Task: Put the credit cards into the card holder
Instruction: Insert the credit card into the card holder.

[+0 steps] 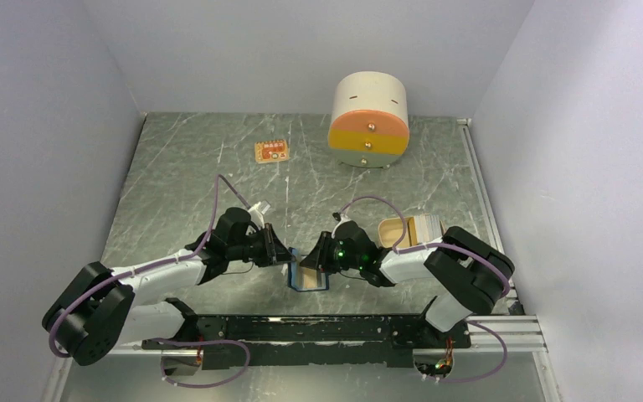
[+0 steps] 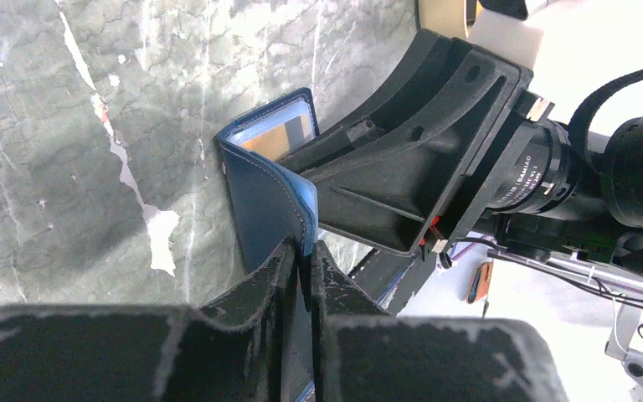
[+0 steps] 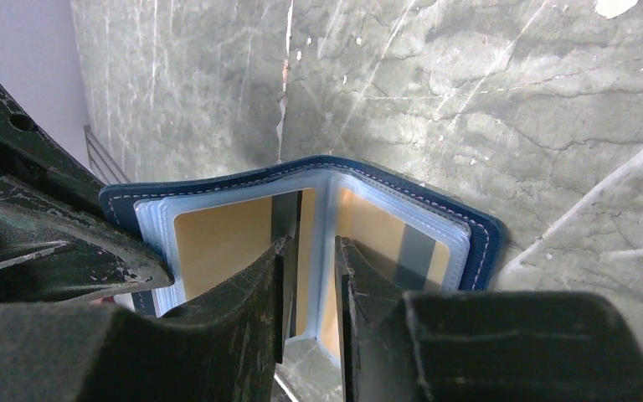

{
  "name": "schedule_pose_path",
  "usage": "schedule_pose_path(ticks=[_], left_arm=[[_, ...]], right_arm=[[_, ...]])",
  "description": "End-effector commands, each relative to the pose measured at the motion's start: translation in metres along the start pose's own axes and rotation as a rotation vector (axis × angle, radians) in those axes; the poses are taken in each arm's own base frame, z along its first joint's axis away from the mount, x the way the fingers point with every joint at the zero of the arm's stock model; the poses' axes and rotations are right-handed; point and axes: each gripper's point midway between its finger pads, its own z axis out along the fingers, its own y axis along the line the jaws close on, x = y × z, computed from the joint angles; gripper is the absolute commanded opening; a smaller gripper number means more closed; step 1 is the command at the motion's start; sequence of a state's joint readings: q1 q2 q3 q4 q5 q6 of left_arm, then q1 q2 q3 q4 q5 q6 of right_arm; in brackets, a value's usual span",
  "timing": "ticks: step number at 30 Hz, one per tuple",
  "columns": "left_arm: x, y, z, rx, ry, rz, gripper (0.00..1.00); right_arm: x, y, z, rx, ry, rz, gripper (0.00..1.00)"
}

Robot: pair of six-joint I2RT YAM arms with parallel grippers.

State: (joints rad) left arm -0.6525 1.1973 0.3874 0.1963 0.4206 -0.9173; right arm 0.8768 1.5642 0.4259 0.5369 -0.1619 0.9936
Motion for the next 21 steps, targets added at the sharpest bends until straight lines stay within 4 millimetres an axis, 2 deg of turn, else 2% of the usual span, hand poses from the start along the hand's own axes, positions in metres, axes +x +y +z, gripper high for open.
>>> schedule_pose_path(ticks=[1, 8, 12, 21], left_arm=[[0.001, -0.0241, -0.001, 0.124, 0.011, 0.043, 0.15], [0.0016, -0.0292, -0.0014, 0.162, 0.01, 0.056, 0.17], [0.0034, -0.028, 0.0003, 0.169, 0.017, 0.058, 0.09], [0.0046, -0.0242, 0.0052, 0.168, 0.025, 0.059, 0.09]], right_arm=[[0.0051, -0.0196, 0.0005, 0.061, 0.005, 0.001, 0.3], [0.0069, -0.0196, 0.0024, 0.056, 0.013, 0.008, 0.3], [0.007, -0.0205, 0.0026, 0.058, 0.013, 0.011, 0.3], [0.0062, -0.0188, 0.0018, 0.055, 0.012, 0.01, 0.3]])
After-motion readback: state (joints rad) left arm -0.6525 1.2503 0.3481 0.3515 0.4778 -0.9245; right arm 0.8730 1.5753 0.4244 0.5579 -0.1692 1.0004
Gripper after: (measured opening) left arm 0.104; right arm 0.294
